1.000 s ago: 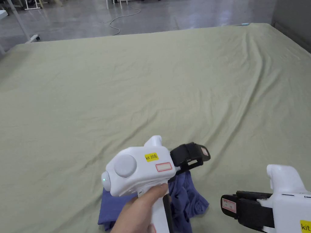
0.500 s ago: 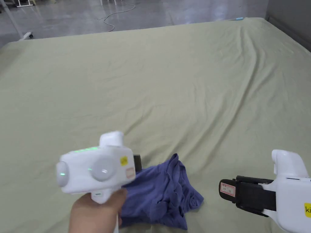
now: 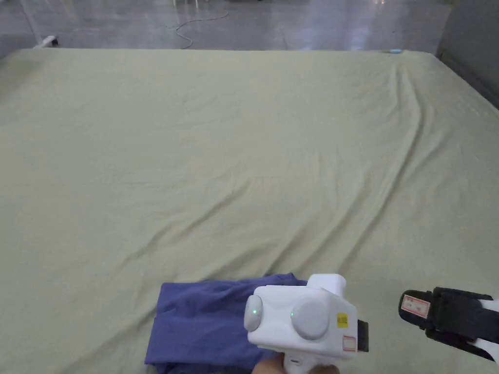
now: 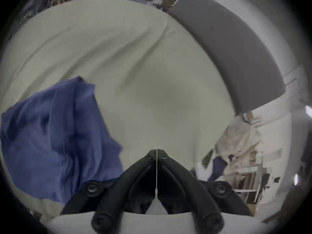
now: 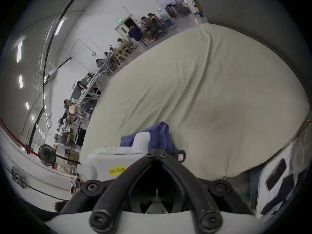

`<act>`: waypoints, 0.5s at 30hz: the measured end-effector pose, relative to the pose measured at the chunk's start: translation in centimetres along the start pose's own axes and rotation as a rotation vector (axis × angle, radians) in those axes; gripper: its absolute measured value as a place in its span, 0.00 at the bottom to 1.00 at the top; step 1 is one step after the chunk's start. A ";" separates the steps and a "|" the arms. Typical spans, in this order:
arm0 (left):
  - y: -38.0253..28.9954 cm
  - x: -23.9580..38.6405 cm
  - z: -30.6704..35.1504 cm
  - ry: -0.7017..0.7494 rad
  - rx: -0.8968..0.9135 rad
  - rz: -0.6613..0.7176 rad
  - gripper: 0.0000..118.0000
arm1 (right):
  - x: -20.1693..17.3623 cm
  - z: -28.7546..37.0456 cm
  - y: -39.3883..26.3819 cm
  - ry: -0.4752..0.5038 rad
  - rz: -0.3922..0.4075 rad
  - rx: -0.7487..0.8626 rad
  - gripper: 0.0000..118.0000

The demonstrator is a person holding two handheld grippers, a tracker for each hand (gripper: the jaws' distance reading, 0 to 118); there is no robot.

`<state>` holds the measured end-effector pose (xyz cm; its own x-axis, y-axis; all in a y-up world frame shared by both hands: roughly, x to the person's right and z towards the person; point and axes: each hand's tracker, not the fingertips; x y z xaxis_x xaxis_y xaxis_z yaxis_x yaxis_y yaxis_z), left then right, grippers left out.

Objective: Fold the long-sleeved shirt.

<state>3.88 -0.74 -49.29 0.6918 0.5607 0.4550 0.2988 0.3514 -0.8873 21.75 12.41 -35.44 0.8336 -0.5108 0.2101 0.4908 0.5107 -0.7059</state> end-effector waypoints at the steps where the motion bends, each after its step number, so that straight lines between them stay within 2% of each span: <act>1: 0.5 -0.7 1.4 -0.016 0.027 0.020 0.00 | -0.1 -0.2 0.3 0.000 0.000 0.010 0.00; 3: 1.0 -3.7 5.5 -0.039 0.084 0.070 0.00 | -0.6 -1.0 0.8 0.008 0.004 0.014 0.00; 5: 1.5 -7.7 10.1 -0.001 0.163 0.123 0.00 | -1.8 -3.4 1.2 0.041 0.031 -0.026 0.00; 9: 1.0 -15.6 17.5 0.221 0.248 0.209 0.00 | -4.7 -10.8 0.5 0.129 0.084 -0.180 0.00; 11: 0.1 -18.7 19.4 0.307 0.225 0.232 0.00 | -5.4 -15.2 -0.4 0.128 0.113 -0.262 0.00; 12: -0.4 -19.8 19.8 0.322 0.208 0.249 0.00 | -5.5 -17.4 -0.9 0.092 0.116 -0.302 0.00; 15: -1.9 -21.8 19.9 0.277 0.159 0.307 0.00 | -3.5 -24.9 -2.7 -0.159 0.183 -0.429 0.00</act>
<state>-24.89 1.28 -56.03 0.8893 0.4423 0.1158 -0.0376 0.3233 -0.9456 11.18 -4.39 -51.05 0.9414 -0.3099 0.1335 0.2118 0.2345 -0.9488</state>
